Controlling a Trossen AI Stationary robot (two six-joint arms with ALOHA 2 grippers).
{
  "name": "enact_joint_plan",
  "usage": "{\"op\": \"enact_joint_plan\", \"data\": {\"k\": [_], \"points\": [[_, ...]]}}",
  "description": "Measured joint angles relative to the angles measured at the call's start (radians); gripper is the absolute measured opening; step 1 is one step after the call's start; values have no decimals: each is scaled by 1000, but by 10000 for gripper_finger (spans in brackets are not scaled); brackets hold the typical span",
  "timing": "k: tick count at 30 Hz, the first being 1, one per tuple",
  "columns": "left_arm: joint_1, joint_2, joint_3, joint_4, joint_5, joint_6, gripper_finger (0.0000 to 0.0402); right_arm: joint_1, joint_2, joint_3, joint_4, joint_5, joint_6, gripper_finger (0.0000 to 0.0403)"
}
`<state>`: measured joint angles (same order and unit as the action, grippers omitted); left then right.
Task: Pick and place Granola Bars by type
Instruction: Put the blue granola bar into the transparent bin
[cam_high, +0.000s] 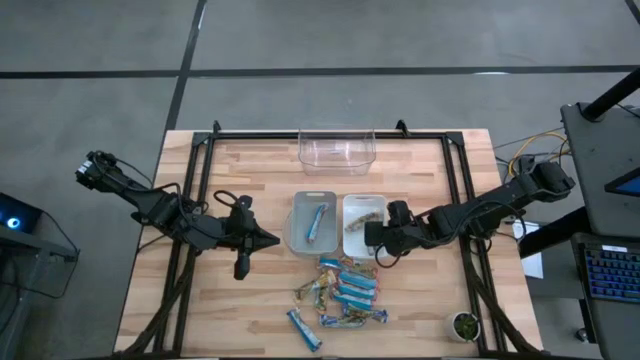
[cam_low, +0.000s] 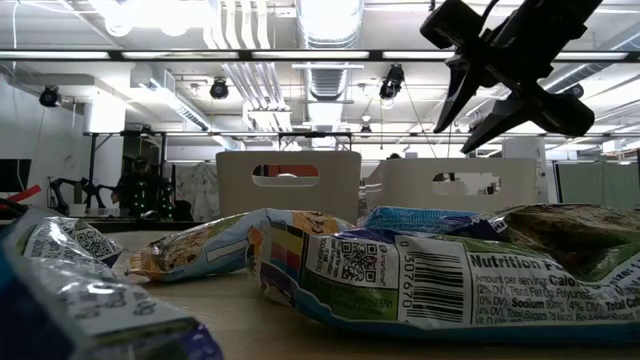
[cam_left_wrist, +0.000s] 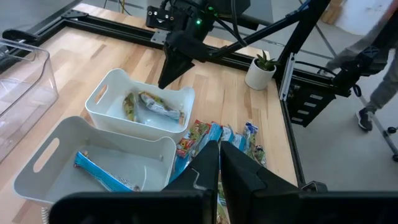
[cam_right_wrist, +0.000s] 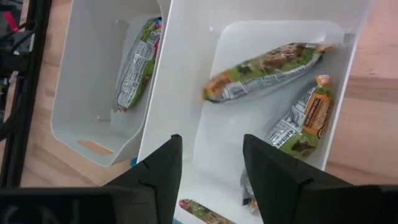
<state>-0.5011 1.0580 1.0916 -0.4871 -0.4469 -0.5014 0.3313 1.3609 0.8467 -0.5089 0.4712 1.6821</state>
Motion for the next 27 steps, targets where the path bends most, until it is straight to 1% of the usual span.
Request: {"op": "enact_joint_plan", "data": {"k": [3, 7, 11, 16, 23, 27], "points": [[0, 0, 0, 0, 0, 0, 0, 0, 0, 0, 24, -10, -48, 159], [0, 0, 0, 0, 0, 2, 0, 0, 0, 0, 112, -84, -215, 144], [0, 0, 0, 0, 0, 2, 0, 11, 0, 22, 195, -173, -401, 118], [0, 0, 0, 0, 0, 3, 0, 45, 0, 98, 208, -224, -573, 75], [0, 0, 0, -1, 0, 3, 0, 120, 0, 227, 194, -245, -756, 14], [0, 0, 0, -1, 0, 3, 0, 172, 1, 292, 166, -236, -809, 9]]}}
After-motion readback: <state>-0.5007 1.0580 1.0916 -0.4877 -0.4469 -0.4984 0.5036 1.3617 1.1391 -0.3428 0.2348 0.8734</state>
